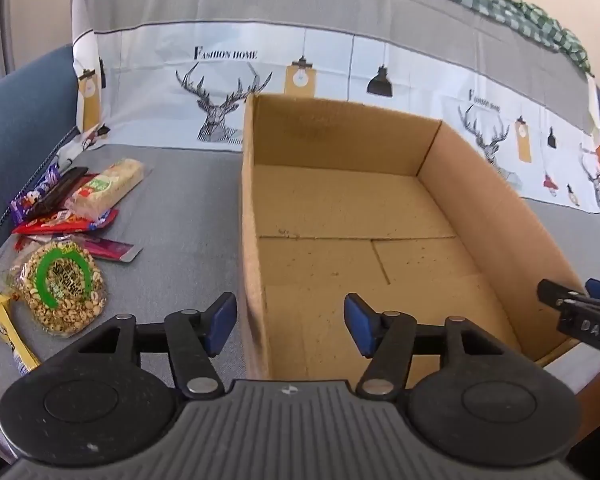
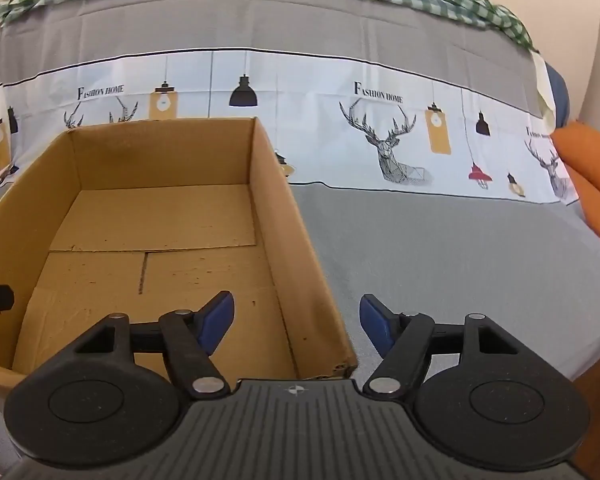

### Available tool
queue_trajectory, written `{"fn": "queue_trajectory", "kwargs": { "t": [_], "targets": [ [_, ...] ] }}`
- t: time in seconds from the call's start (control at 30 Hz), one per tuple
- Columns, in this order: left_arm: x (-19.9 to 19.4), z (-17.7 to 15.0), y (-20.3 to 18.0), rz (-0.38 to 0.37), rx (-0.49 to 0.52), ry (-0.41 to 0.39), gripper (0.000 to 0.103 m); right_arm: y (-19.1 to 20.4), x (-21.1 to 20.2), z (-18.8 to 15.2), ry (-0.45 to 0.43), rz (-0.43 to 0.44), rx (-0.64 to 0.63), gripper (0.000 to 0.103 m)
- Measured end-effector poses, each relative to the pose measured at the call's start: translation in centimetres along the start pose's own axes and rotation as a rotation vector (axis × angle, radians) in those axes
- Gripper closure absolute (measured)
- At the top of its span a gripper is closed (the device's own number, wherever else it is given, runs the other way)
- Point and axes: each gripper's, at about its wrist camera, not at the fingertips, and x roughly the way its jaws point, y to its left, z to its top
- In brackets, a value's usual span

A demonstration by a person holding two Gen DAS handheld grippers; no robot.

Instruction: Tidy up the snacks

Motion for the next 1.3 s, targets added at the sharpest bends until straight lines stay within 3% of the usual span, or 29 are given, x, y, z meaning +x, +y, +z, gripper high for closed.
{"fn": "queue_trajectory", "kwargs": {
  "t": [0.2, 0.53, 1.3],
  "targets": [
    [-1.4, 0.0, -0.5, -0.029, 0.029, -0.048, 0.035, 1.7, -0.7, 0.4, -0.005, -0.003, -0.002, 0.028],
    [-2.2, -0.2, -0.1, -0.058, 0.021, -0.057, 0.034, 3.1, -1.5, 0.4, -0.019, 0.011, -0.023, 0.022],
    [-3.9, -0.4, 3.5, -0.081, -0.027, -0.028, 0.034, 9.7, -3.9, 1.1, -0.098, 0.079, -0.059, 0.02]
  ]
}}
